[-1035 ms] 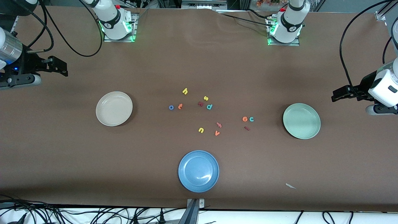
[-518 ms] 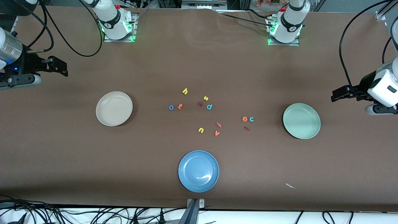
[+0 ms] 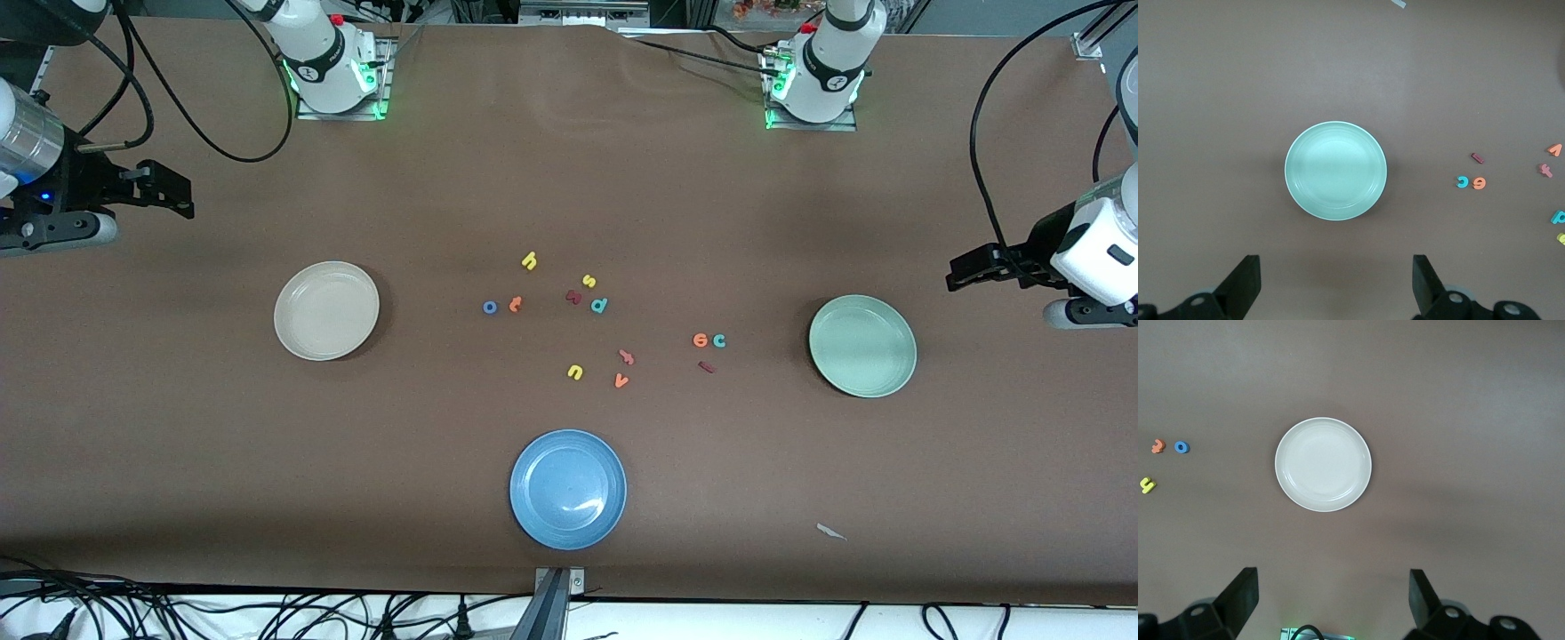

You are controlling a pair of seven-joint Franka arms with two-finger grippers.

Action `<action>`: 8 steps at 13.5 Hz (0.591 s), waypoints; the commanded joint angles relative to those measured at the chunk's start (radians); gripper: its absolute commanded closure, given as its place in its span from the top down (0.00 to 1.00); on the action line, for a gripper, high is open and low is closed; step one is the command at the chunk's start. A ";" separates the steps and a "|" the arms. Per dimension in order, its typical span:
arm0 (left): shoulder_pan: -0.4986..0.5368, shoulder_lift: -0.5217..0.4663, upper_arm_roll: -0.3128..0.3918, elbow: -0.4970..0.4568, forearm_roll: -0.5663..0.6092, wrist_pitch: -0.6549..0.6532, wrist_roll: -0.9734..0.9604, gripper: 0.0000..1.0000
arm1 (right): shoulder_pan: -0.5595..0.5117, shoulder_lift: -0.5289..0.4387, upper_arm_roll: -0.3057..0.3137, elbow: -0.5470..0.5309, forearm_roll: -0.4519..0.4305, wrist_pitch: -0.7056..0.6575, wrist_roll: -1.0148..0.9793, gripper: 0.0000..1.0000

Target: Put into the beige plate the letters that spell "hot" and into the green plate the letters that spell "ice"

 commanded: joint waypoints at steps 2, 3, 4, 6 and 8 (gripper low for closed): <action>-0.003 -0.009 0.005 -0.012 -0.014 0.007 0.027 1.00 | -0.006 0.010 0.003 0.028 -0.008 -0.025 -0.010 1.00; -0.003 -0.009 0.004 -0.012 -0.014 0.007 0.027 1.00 | -0.006 0.010 0.003 0.028 -0.009 -0.025 -0.010 1.00; -0.003 -0.009 0.005 -0.012 -0.014 0.007 0.027 1.00 | -0.006 0.010 0.003 0.028 -0.008 -0.025 -0.010 1.00; -0.003 -0.009 0.004 -0.011 -0.014 0.007 0.027 1.00 | -0.004 0.010 0.003 0.028 -0.009 -0.025 -0.010 1.00; -0.006 -0.001 0.004 -0.012 -0.014 0.007 0.027 1.00 | -0.004 0.010 0.003 0.028 -0.009 -0.025 -0.010 1.00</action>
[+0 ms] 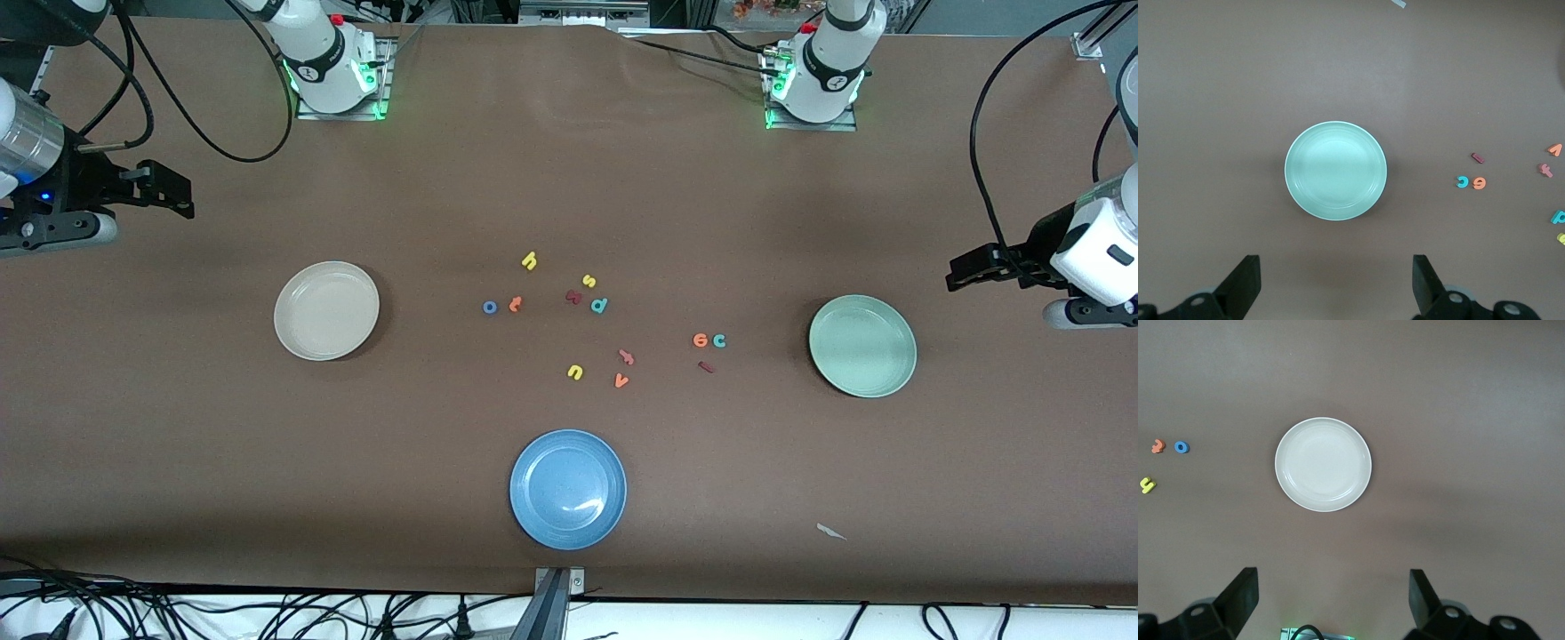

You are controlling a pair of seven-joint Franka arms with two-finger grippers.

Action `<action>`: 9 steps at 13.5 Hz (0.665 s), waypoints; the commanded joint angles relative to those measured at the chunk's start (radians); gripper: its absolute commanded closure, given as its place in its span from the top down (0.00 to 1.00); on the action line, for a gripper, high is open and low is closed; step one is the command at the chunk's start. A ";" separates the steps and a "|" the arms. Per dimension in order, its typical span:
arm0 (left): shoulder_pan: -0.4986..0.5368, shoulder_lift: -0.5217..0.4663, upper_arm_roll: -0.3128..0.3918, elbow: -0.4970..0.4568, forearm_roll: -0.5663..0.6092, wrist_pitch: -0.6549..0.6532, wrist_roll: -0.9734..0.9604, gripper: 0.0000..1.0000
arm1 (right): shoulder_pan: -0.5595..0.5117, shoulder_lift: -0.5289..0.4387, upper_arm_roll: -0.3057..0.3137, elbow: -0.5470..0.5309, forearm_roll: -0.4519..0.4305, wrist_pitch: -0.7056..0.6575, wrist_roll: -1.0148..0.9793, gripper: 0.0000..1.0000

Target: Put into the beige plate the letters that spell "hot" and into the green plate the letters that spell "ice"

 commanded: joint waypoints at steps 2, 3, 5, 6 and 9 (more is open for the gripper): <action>-0.008 0.000 0.004 -0.017 -0.014 0.007 0.027 1.00 | -0.006 0.010 0.003 0.028 -0.008 -0.025 -0.010 1.00; -0.008 0.001 0.002 -0.018 -0.014 0.007 0.027 1.00 | -0.006 0.010 0.003 0.028 -0.008 -0.025 -0.010 1.00; -0.010 0.012 0.001 -0.020 -0.014 0.007 0.027 0.99 | -0.008 0.010 0.001 0.026 -0.008 -0.026 -0.010 1.00; -0.008 0.012 0.001 -0.020 -0.014 0.007 0.028 0.99 | -0.009 0.010 0.001 0.026 -0.009 -0.026 -0.010 1.00; -0.013 0.030 -0.002 -0.023 -0.014 0.013 0.016 0.99 | -0.009 0.010 0.000 0.026 -0.005 -0.025 -0.009 1.00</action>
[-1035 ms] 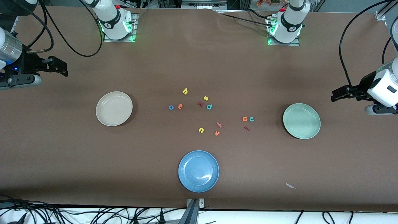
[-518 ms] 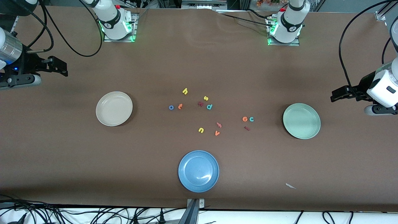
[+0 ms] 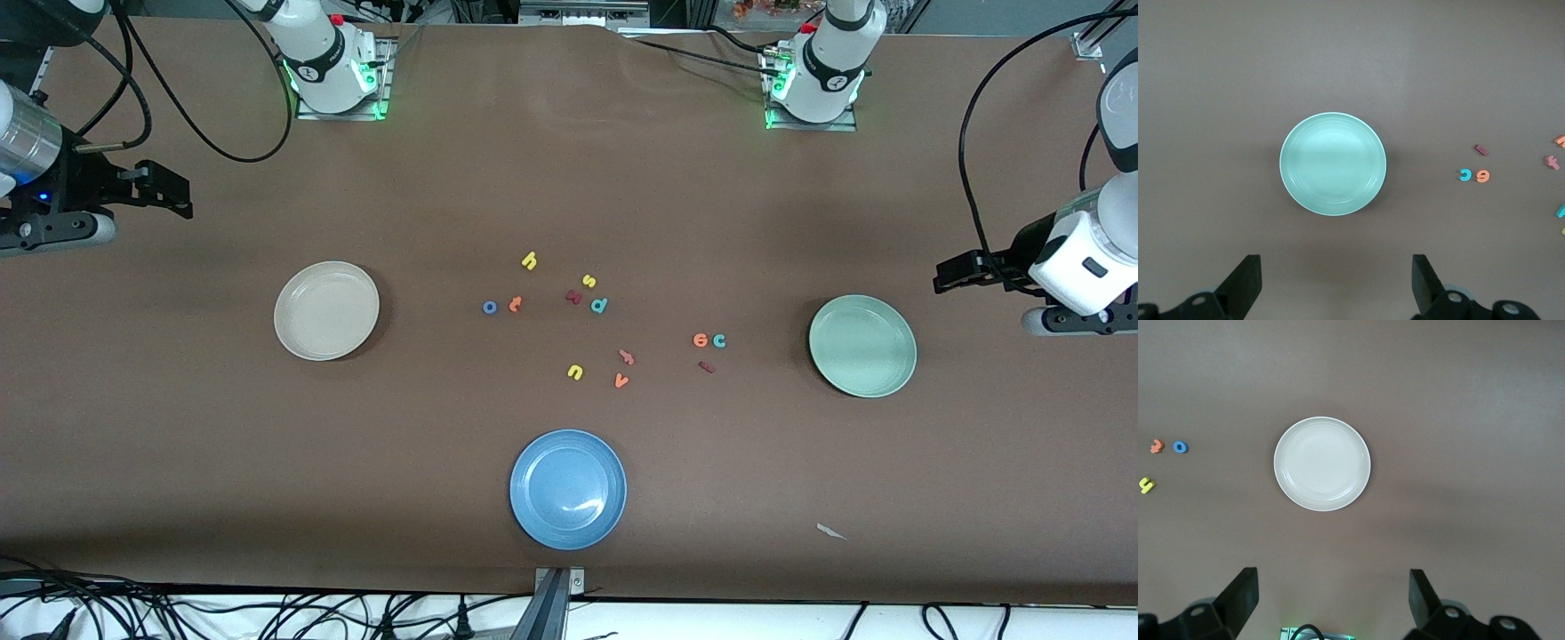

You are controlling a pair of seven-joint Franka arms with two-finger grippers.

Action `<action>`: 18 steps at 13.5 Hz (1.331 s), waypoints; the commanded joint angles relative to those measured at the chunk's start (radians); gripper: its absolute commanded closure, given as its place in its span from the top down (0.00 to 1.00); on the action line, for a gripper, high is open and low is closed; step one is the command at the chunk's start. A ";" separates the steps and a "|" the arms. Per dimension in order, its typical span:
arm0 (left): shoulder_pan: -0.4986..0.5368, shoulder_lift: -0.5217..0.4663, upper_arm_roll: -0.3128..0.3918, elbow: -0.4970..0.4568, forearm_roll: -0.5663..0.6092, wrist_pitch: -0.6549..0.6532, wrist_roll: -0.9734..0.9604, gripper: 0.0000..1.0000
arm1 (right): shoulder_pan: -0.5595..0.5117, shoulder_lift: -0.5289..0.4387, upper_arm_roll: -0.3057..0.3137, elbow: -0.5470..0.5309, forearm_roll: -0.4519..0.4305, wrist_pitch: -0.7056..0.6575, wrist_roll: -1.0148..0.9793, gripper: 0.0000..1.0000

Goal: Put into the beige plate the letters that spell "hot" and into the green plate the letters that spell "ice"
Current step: 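Reach the left gripper to the teal letter c and grasp it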

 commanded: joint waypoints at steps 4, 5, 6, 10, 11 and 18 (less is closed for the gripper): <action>-0.044 0.063 -0.035 -0.005 -0.026 0.018 -0.085 0.99 | -0.008 0.009 0.003 0.026 -0.002 -0.024 -0.009 1.00; -0.042 0.077 -0.056 -0.005 -0.028 0.018 -0.114 1.00 | -0.009 0.009 0.003 0.026 -0.002 -0.026 -0.009 1.00; -0.044 0.092 -0.069 -0.006 -0.029 0.018 -0.139 1.00 | -0.009 0.009 0.003 0.025 -0.002 -0.026 -0.009 1.00; -0.042 0.141 -0.129 -0.020 -0.029 0.028 -0.171 1.00 | -0.038 0.023 0.001 0.023 0.000 -0.028 -0.013 1.00; -0.042 0.152 -0.139 -0.029 -0.031 0.056 -0.188 1.00 | -0.043 0.025 0.001 0.023 0.001 -0.029 -0.018 1.00; -0.044 0.222 -0.218 -0.172 -0.029 0.339 -0.344 0.99 | -0.041 0.017 0.003 0.036 0.005 -0.084 -0.021 1.00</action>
